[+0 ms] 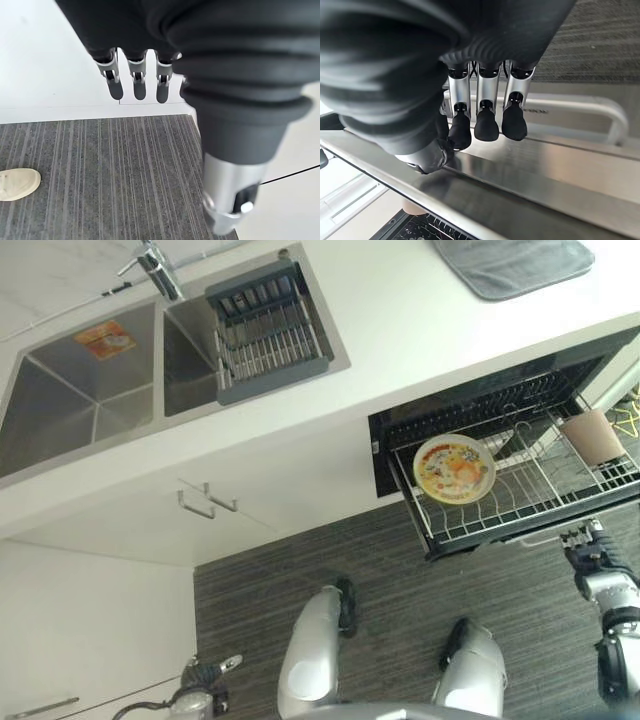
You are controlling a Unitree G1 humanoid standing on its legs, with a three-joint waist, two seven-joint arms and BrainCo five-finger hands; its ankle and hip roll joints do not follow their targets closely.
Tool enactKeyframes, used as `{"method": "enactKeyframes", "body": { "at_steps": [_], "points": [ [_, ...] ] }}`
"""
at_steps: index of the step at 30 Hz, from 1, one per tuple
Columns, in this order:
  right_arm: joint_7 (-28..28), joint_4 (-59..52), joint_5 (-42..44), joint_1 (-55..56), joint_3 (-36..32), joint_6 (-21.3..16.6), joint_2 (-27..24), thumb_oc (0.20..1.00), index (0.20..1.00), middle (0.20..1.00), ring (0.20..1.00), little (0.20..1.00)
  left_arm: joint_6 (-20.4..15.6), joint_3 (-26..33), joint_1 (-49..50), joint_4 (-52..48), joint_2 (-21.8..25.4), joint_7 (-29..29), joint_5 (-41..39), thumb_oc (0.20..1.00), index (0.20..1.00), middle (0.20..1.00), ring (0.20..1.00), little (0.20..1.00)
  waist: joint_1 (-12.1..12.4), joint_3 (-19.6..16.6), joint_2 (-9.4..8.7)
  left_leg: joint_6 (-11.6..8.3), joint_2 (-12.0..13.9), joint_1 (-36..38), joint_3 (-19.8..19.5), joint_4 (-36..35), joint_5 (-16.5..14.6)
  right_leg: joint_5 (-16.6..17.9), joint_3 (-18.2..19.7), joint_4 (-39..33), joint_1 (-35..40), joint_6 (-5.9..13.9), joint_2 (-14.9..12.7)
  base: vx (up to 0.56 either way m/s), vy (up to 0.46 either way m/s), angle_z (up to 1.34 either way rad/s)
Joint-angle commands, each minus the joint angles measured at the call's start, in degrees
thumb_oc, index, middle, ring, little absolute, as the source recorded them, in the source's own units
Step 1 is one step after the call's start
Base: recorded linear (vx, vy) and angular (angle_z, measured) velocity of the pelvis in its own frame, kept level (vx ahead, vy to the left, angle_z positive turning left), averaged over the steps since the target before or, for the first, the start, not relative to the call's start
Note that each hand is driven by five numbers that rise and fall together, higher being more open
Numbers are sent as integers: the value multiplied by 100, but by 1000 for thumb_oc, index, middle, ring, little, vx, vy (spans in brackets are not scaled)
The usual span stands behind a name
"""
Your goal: Place the dishes in the dishwasher.
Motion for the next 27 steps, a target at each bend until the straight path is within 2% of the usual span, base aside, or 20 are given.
{"method": "enactKeyframes", "body": {
  "at_steps": [1,7,13,22,27],
  "points": [
    [152,-26,-241,-586,148,87,-226,200,200,200,200,200,-5,-257,65,23,241,15,-100,1000,1000,1000,1000,1000,175,-41,-34,-363,119,581,-662,-693,220,238,113,108,-232,-45,-65,40,-1,-7],
    [243,-34,-842,-1284,574,421,-624,200,200,200,200,200,134,-335,99,-106,405,-42,-74,1000,1000,1000,1000,1000,303,57,57,-357,53,412,-720,-664,248,168,114,275,-426,-54,-147,44,-27,0],
    [218,-180,-1204,-1840,947,437,-780,200,200,200,200,200,91,-338,216,-168,424,-152,0,1000,1000,1000,1000,1000,387,138,187,-372,13,313,-746,-750,350,106,114,339,-542,-89,-205,47,-13,3],
    [120,-329,-1968,-2826,1481,586,-1174,200,200,200,200,200,-4,-360,480,-370,339,-304,91,1000,1000,1000,1000,1000,596,251,523,-409,-161,259,-741,-1281,754,102,10,227,-615,-111,-326,48,45,10],
    [54,-303,-2356,-3337,1742,636,-1362,200,200,200,200,200,-3,-290,660,-546,388,-458,174,1000,1000,1000,1000,1000,790,296,707,-440,-250,263,-777,-1746,1075,85,-81,148,-583,-93,-389,67,28,17]
  ]
}}
